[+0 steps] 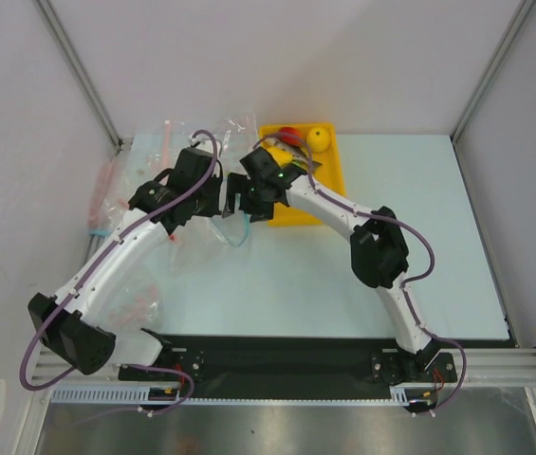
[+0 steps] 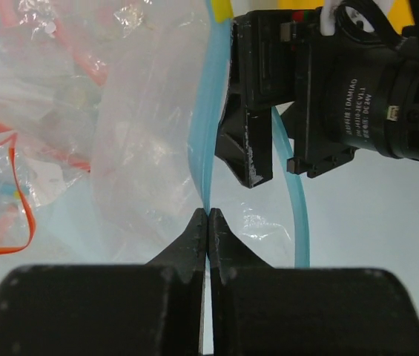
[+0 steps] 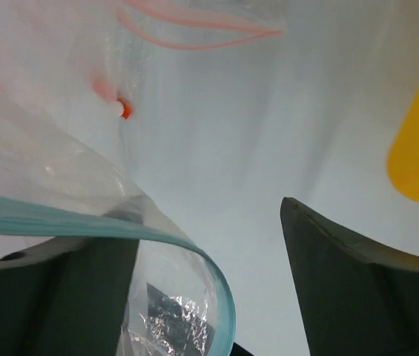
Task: Place the food in the zip-top bag and seal the zipper
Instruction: Unzip the zipper food storage bag at the center of the board, then move the bin to the center of the board.
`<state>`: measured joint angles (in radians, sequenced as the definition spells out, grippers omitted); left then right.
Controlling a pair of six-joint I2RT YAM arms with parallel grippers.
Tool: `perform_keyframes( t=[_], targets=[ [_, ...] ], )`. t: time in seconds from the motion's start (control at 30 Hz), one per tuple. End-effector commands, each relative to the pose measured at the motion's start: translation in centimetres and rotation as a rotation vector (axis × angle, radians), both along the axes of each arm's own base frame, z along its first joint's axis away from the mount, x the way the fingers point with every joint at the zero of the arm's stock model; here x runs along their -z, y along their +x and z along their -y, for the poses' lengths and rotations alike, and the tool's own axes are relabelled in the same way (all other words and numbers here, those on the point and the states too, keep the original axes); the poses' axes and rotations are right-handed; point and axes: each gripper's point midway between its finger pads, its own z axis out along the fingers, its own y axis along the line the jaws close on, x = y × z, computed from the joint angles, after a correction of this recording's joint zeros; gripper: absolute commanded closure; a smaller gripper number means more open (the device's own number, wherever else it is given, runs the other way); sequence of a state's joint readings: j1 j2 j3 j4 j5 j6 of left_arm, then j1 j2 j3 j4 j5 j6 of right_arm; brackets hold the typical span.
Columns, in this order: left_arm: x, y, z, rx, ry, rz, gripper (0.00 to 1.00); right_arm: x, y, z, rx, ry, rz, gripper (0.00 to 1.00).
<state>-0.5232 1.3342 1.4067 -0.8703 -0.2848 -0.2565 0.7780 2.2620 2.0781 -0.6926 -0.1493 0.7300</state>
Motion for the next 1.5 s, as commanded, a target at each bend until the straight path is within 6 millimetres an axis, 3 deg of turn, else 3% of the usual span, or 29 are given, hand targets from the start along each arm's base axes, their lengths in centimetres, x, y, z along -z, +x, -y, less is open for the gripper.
perform_keyframes(
  t=[0.0, 0.03, 0.13, 0.17, 0.2, 0.23, 0.27, 0.4, 0.43, 0.5, 0.53, 0.6, 0.67, 0.7, 0.73, 0.77, 0.8, 0.83, 0.87, 0.97, 1.0, 1.13, 1.2, 1.23, 1.27, 1.47],
  targets=[
    [-0.2, 1.8, 1.5, -0.002, -0.063, 0.044, 1.0, -5.8, 2.5, 2.3, -0.026, 0.102, 0.134, 0.11],
    [0.1, 2.1, 1.6, -0.011, -0.064, 0.041, 1.0, -6.2, 3.4, 3.3, -0.017, 0.114, 0.139, 0.1],
    [1.3, 2.5, 2.1, -0.031, -0.103, -0.011, 1.0, -7.0, 3.4, 5.5, -0.025, 0.125, 0.111, 0.09],
    [1.5, 2.5, 2.5, -0.02, -0.12, -0.023, 1.0, -8.5, 3.7, 6.4, -0.028, 0.153, 0.125, 0.08],
    [1.7, 2.8, 3.0, -0.007, -0.135, -0.018, 1.0, -8.2, 3.6, 7.2, -0.03, 0.14, 0.128, 0.08],
    [2.0, 3.0, 3.2, -0.002, -0.14, -0.017, 1.0, -8.3, 3.9, 7.9, -0.042, 0.129, 0.162, 0.07],
    [2.2, 3.2, 3.1, -0.009, -0.133, -0.011, 1.0, -10.0, 3.6, 8.3, -0.055, 0.145, 0.21, 0.06],
    [2.8, 3.9, 3.1, -0.01, -0.103, -0.019, 1.0, -10.9, 3.8, 10.8, -0.06, 0.066, 0.281, 0.05],
    [2.9, 4.1, 3.3, -0.002, -0.102, -0.021, 1.0, -12.4, 4.2, 11.2, -0.055, 0.052, 0.322, 0.05],
    [2.3, 4.5, 3.6, 0.012, -0.109, -0.003, 1.0, -13.3, 4.8, 13.4, -0.031, -0.058, 0.37, 0.05],
    [2.1, 4.7, 3.7, 0.012, -0.114, 0.003, 1.0, -15.7, 5.2, 13.8, -0.021, -0.072, 0.434, 0.05],
    [1.5, 5.0, 3.8, 0.012, -0.122, 0.021, 1.0, -17.4, 5.5, 16.3, 0.018, -0.197, 0.525, 0.03],
    [1.1, 5.1, 4.0, 0.011, -0.136, 0.036, 1.0, -15.5, 5.6, 18.4, 0.075, -0.276, 0.53, 0.0],
    [1.2, 5.0, 4.0, 0.007, -0.141, 0.035, 1.0, -15.3, 6.8, 19.9, 0.16, -0.266, 0.542, 0.0],
    [1.1, 5.0, 3.9, 0.001, -0.145, 0.04, 1.0, -15.3, 6.4, 21.1, 0.225, -0.23, 0.518, 0.0],
    [0.8, 5.0, 3.9, 0.0, -0.157, 0.053, 1.0, -11.4, 5.6, 21.0, 0.185, -0.166, 0.413, 0.0],
    [1.0, 4.8, 3.8, -0.003, -0.16, 0.051, 1.0, -11.9, 6.4, 20.1, 0.203, -0.009, 0.391, 0.05],
    [0.9, 4.8, 3.8, -0.004, -0.165, 0.058, 1.0, -10.8, 7.2, 21.4, 0.234, 0.073, 0.325, 0.14],
    [0.7, 4.7, 3.8, 0.002, -0.173, 0.071, 1.0, -10.0, 7.0, 21.0, 0.256, 0.165, 0.232, 0.22],
    [0.5, 4.6, 3.8, 0.002, -0.186, 0.09, 1.0, -7.9, 8.1, 20.8, 0.286, 0.123, 0.207, 0.2],
    [0.7, 4.5, 3.8, -0.003, -0.188, 0.085, 1.0, -8.3, 8.7, 20.5, 0.285, 0.112, 0.232, 0.18],
    [1.1, 4.3, 3.6, -0.014, -0.183, 0.071, 1.0, -6.6, 10.6, 19.6, 0.302, 0.023, 0.246, 0.16],
    [1.2, 4.3, 3.6, -0.012, -0.183, 0.067, 1.0, -3.1, 10.3, 19.6, 0.303, -0.071, 0.158, 0.16],
    [1.2, 4.3, 3.6, -0.01, -0.184, 0.07, 1.0, -3.5, 10.9, 19.5, 0.308, -0.089, 0.168, 0.16],
    [1.1, 4.3, 3.6, -0.007, -0.184, 0.072, 1.0, -1.3, 10.6, 20.0, 0.3, -0.163, 0.132, 0.16],
    [1.1, 4.4, 3.4, -0.004, -0.169, 0.081, 1.0, 4.6, 9.1, 22.0, 0.289, -0.309, 0.017, 0.17]
  ],
)
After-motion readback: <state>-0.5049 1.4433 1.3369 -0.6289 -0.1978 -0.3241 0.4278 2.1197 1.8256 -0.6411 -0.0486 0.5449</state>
